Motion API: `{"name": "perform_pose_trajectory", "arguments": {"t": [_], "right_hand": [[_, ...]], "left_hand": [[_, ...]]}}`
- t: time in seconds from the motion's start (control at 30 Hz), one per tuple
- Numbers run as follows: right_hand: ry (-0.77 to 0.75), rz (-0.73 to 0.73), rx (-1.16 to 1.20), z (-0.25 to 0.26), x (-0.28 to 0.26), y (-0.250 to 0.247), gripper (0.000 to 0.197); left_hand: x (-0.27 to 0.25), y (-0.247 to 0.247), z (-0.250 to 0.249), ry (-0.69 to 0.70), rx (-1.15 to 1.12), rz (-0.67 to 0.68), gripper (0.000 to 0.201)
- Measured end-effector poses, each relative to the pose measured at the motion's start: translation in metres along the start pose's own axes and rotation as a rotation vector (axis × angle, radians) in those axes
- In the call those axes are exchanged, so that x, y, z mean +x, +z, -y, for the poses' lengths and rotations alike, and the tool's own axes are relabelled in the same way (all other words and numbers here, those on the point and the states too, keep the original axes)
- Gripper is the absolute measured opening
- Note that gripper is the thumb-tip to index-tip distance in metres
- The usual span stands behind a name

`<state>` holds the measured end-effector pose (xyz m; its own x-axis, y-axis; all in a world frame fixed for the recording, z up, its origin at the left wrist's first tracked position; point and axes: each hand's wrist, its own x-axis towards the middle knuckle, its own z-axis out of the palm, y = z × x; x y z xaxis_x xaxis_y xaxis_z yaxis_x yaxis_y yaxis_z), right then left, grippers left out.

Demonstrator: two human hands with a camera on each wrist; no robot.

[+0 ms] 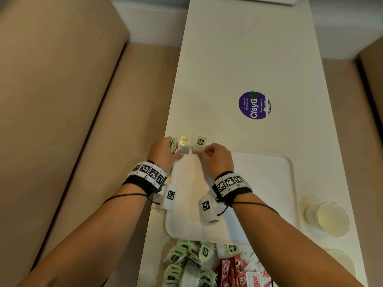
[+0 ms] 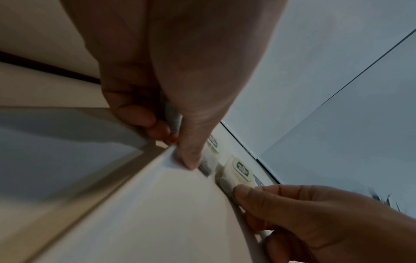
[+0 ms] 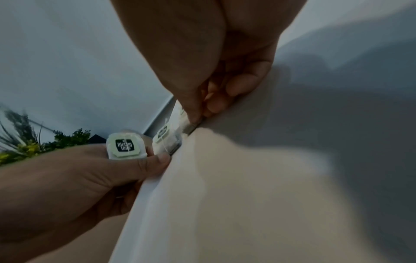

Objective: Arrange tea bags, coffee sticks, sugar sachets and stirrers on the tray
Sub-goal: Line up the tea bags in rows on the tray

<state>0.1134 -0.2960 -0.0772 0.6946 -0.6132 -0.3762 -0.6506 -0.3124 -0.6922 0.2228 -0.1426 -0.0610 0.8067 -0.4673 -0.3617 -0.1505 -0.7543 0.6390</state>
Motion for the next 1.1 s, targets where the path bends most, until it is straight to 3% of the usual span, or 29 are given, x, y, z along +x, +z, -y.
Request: {"name": "perform_pose_trajectory", "arguments": {"t": [0.1,0.37,0.57,0.73,0.83,0.93,1.1], "right_hand": [[0.004,-0.018,0.017,-0.001,-0.002,0.0,0.02],[-0.071,-0.007,-0.005,0.002,-0.003,0.006,0.007],[-0.047,-0.013,0.108,0.002,-0.009,0.002,0.039],[-0.036,-0.01,0.176,-0.005,-0.017,0.001,0.038],[-0.073,-0.001,0.187,-0.007,-0.024,0.001,0.026],[-0.121,0.033,0.192,-0.009,-0.033,-0.003,0.024],[-0.178,0.092,0.205,-0.008,-0.048,-0.008,0.022]], "left_hand": [[-0.001,0.0,-0.001,-0.004,-0.007,-0.008,0.018],[-0.005,-0.002,-0.001,-0.012,-0.031,0.001,0.019],[-0.011,-0.008,0.005,-0.064,-0.122,-0.041,0.02],[-0.013,-0.011,0.008,-0.108,-0.22,-0.026,0.014],[-0.016,-0.015,0.008,-0.117,-0.343,0.029,0.024],[-0.022,-0.02,0.002,-0.09,-0.561,0.157,0.046],[-0.037,-0.024,-0.01,0.012,-0.686,0.362,0.052]]}}
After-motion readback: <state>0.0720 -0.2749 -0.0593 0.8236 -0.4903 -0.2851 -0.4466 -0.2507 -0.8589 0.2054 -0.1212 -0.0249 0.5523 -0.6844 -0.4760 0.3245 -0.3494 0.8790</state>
